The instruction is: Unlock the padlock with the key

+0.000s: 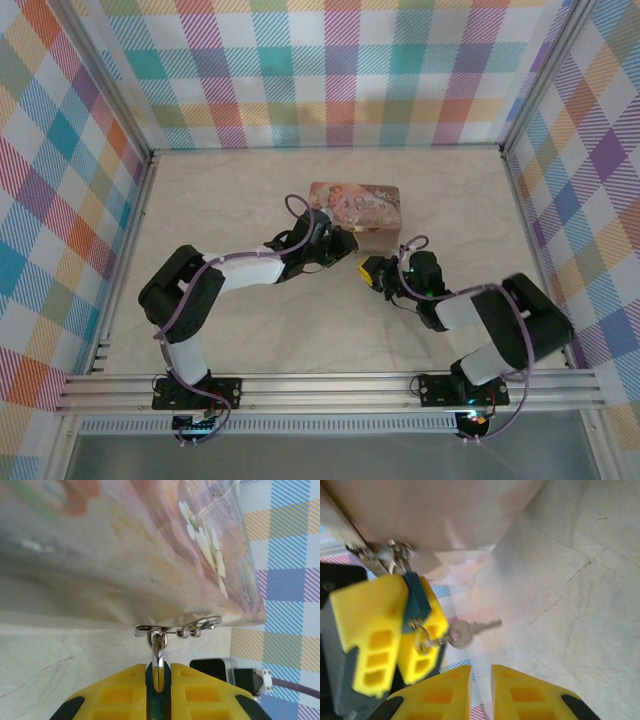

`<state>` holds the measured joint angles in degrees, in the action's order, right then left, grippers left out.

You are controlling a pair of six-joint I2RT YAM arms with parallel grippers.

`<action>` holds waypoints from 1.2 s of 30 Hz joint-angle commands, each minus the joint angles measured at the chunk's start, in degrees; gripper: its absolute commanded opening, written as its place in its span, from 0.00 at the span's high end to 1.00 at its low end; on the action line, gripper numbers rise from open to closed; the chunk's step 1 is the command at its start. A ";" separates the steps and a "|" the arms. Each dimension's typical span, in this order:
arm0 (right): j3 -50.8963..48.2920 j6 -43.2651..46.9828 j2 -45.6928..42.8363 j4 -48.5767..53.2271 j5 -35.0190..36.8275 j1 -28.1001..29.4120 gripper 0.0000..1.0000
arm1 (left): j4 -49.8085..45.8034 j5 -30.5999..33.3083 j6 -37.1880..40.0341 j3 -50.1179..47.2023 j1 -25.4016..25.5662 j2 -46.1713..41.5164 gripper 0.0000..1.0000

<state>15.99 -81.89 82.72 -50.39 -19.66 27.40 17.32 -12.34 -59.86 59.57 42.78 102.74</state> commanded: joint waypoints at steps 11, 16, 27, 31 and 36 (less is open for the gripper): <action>11.14 33.78 -27.12 55.50 13.14 0.63 0.77 | -1.94 -1.20 0.62 4.19 0.61 -1.67 0.87; 17.40 45.81 -25.41 61.77 13.88 1.47 0.69 | -1.77 -1.37 0.18 3.63 0.62 -1.77 0.87; 25.76 59.76 -18.00 63.92 13.71 5.19 0.54 | -2.12 -1.86 0.22 3.45 0.59 -2.27 0.87; 28.05 62.07 -14.64 63.58 15.48 6.85 0.54 | -2.29 -1.99 0.18 3.47 0.63 -2.36 0.87; 30.43 63.75 -10.98 63.24 17.49 7.68 0.55 | -2.29 -2.49 0.18 3.71 0.56 -2.13 0.87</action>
<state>44.12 -21.32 70.54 12.29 -4.23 34.61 13.54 -12.99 -59.55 61.41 42.78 102.48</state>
